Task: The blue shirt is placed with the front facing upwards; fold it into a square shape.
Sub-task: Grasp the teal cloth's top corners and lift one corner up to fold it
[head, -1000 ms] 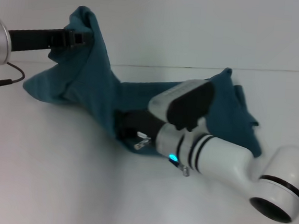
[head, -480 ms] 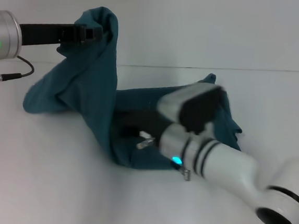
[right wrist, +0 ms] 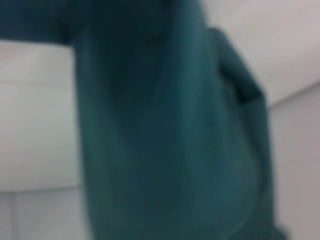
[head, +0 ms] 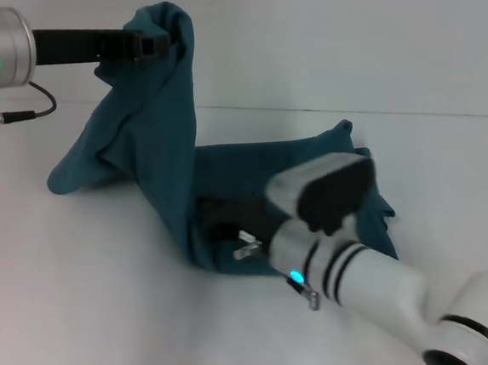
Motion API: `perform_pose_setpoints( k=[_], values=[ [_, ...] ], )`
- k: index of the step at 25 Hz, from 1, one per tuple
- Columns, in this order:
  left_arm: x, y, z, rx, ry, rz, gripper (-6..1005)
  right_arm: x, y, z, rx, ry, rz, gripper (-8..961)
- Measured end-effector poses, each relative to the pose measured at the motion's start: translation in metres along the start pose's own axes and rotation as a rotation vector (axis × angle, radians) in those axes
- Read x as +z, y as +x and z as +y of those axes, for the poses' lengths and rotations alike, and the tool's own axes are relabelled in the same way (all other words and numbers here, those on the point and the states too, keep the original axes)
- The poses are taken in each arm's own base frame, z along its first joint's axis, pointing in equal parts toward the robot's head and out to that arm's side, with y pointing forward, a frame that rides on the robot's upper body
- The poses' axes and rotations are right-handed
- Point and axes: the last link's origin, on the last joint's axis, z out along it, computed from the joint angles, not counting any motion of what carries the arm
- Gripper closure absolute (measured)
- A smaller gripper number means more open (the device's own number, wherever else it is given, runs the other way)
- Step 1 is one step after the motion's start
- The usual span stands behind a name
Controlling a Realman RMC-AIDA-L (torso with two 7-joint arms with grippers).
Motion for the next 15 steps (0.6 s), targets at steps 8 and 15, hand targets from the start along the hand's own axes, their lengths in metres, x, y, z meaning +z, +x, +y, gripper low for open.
perform_pose_setpoints(
  k=[8, 15],
  values=[
    [-0.002, 0.003, 0.002, 0.007, -0.004, 0.010, 897, 0.022, -0.019, 0.035, -0.080, -0.090, 0.061, 948],
    [-0.001, 0.005, 0.006, 0.018, -0.016, 0.012, 898, 0.027, -0.021, 0.055, -0.113, -0.142, 0.080, 948]
  ],
)
